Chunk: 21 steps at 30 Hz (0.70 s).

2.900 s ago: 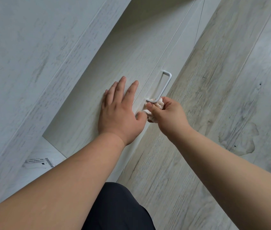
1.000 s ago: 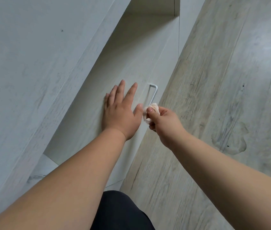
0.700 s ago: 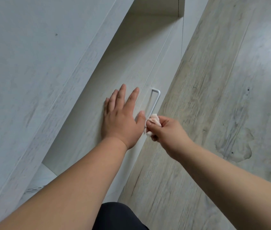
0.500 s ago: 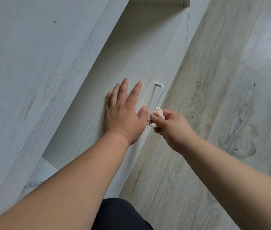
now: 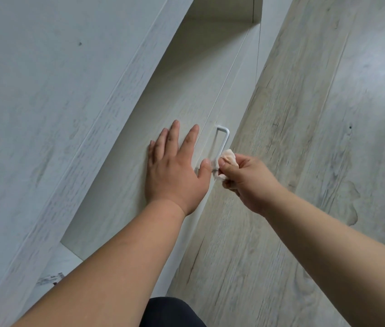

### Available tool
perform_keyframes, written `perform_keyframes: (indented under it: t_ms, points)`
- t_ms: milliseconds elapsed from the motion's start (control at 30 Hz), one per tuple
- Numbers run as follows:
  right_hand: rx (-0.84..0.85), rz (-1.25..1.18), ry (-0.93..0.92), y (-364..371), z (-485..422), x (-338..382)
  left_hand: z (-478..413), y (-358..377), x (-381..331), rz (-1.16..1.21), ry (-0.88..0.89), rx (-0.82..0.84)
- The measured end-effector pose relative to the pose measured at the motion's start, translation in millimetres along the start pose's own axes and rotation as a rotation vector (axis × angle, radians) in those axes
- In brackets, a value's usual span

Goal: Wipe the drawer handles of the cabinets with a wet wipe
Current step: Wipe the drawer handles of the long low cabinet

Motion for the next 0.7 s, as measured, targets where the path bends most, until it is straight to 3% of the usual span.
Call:
perform_keyframes:
  t_ms: [200, 400, 500, 600, 700]
  points:
    - [-0.05, -0.079, -0.022, -9, -9, 10, 0, -1, -1, 0.005, -0.001, -0.015]
    - [0.005, -0.038, 0.013, 3, 2, 0, 0, -2, -3, -0.012, 0.0, -0.013]
    - [-0.051, -0.149, 0.008, -6, -10, 5, 0, -3, -2, -0.009, 0.0, -0.02]
    - [-0.003, -0.236, 0.044, 8, -3, -9, 0, -2, -2, -0.003, 0.0, -0.022]
    - [0.024, -0.126, 0.037, 10, 2, -9, 1, -2, -2, -0.008, 0.005, -0.024]
Point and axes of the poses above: each hand's wrist, its own z-axis away from the middle knuckle, its own y-axis out of the palm, x = y × z, the point moved 10 cm from there along -z, towards the middle knuckle, and after that the axes turned 3 degrees about z, right-handed, at the moved point
